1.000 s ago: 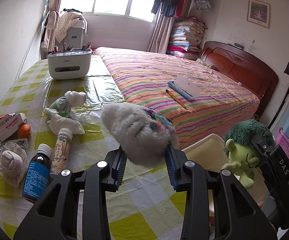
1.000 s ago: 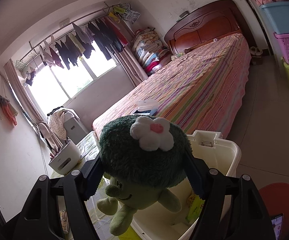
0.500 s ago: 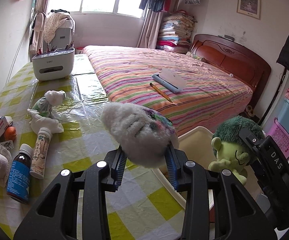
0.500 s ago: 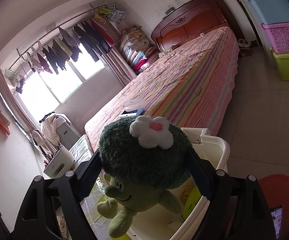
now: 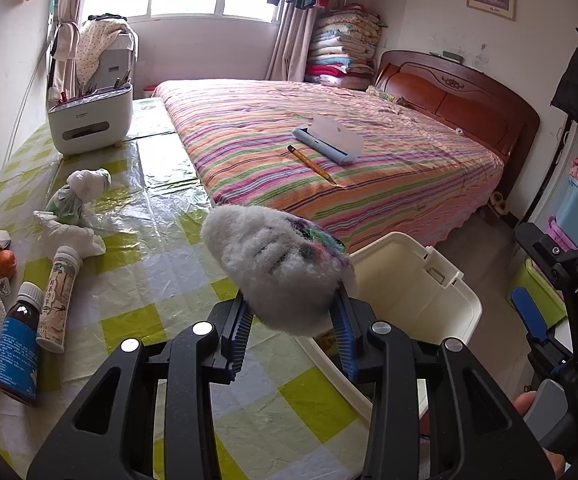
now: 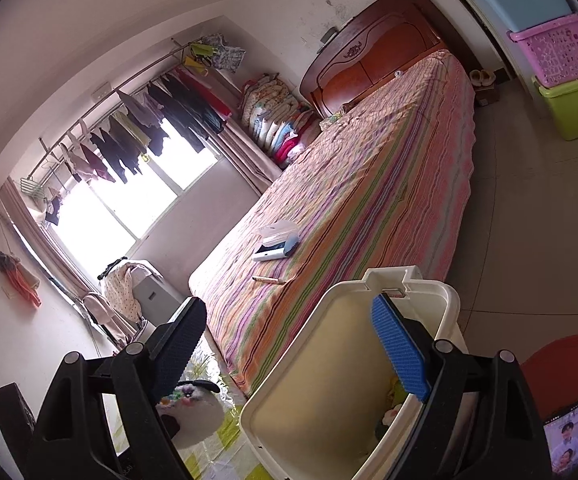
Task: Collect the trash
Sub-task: 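Carry both plushes over the cream bin and release them inside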
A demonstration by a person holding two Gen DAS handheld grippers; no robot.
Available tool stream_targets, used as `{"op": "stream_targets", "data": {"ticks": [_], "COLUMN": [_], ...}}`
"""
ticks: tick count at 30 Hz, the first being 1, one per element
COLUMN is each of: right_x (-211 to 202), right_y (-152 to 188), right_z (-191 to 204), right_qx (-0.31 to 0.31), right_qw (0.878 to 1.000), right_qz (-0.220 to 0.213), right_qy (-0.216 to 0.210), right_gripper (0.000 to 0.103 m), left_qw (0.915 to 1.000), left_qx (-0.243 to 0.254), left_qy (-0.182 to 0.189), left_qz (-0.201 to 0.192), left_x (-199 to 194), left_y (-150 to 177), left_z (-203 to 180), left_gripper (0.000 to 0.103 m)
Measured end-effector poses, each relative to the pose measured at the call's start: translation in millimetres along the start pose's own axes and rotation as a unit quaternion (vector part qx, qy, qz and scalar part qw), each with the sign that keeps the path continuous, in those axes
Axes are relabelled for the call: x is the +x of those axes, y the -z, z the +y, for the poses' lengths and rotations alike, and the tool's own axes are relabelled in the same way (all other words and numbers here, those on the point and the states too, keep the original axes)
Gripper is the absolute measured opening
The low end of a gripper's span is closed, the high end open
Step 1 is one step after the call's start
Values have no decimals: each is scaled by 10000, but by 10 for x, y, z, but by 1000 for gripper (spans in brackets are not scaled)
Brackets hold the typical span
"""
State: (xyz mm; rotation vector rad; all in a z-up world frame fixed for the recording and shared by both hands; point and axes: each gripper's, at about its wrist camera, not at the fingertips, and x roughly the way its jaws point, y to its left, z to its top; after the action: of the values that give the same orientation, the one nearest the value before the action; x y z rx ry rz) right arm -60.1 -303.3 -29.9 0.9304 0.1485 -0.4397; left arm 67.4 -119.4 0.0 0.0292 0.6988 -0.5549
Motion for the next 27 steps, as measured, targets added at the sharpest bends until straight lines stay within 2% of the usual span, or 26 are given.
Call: {"op": "stream_targets", "data": {"ticks": [6,18,21,23,24,25,27], "right_x": [-59,-96,-93,-84,-82,-81,-76], "right_y": [-52,-60,-62,-61,-59,-70,-69], "right_z": [-89,-137,-139,-150,-152,-162,-157], "right_qx": [257,348,350,359,371,374,347], "right_qw": [9996,9990,9990,9990,9990,9990,9991], "right_qz": [-146,-219,-219,-189,-186,-185,-173], "right_qy": [-38,-148,-163,-163,-165,-170,-173], "right_gripper": [82,82,82,82,82,82,82], "left_qw": [9995,9977,9977,9977,9979,9981,9976], "left_qx": [81,441,505,576,601,609,646], "left_qy": [306,423,376,310,219,104,-1], "left_qz": [95,278,235,176,91,-39,-231], "left_x": [93,242,235,219,196,161,96], "left_y": [0,85,90,86,84,82,71], "left_z": [-125,-333,-348,-363,-362,-359,-360], "left_gripper": [36,40,48,57,74,81,84]}}
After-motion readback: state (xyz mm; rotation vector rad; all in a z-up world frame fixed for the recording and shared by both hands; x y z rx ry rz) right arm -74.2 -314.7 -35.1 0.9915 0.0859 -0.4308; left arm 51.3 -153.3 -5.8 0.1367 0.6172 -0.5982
